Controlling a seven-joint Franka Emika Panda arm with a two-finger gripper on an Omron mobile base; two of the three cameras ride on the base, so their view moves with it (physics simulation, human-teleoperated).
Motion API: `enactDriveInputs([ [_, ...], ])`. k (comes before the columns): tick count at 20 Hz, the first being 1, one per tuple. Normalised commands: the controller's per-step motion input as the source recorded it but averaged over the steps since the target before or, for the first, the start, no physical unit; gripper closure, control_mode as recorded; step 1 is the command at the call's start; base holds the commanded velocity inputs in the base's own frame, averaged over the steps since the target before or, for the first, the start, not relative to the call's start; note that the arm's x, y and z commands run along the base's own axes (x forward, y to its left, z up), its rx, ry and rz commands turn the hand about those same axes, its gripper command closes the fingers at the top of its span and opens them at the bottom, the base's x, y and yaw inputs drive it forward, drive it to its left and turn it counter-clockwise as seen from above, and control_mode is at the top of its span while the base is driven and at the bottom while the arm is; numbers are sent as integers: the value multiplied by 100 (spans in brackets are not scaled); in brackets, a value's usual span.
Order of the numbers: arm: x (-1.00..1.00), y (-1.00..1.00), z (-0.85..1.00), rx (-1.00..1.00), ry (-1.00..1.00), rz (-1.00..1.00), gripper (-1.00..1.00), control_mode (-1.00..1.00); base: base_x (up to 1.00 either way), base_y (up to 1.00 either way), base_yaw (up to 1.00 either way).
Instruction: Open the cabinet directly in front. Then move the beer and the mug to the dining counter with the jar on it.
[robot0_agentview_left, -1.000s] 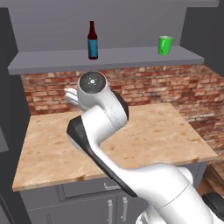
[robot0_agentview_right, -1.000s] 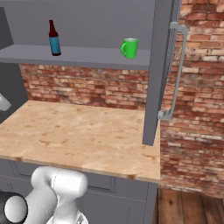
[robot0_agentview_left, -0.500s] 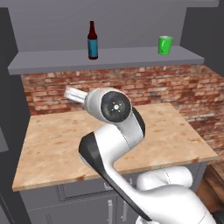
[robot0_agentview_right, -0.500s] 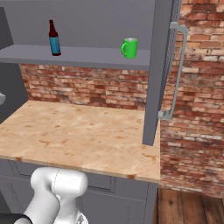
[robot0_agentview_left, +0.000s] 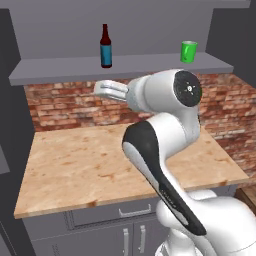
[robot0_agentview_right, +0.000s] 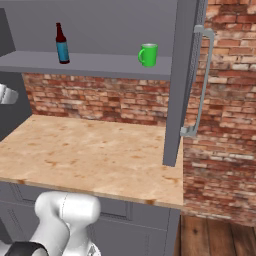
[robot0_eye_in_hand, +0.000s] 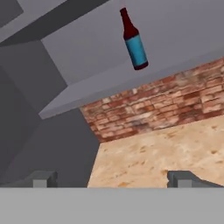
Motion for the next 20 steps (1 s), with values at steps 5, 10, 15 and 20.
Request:
enactDriveInputs([
  [5,-4,-63,0,-5,0,25,-100,-100,0,0,0],
  [10,-23,-75,9,-2,0,30,-100,-100,0,0,0],
  [15,-40,-77,36,0,-3,28,-100,-100,0,0,0],
  [20,-32,-41,41,-1,-9,28,-100,-100,0,0,0],
])
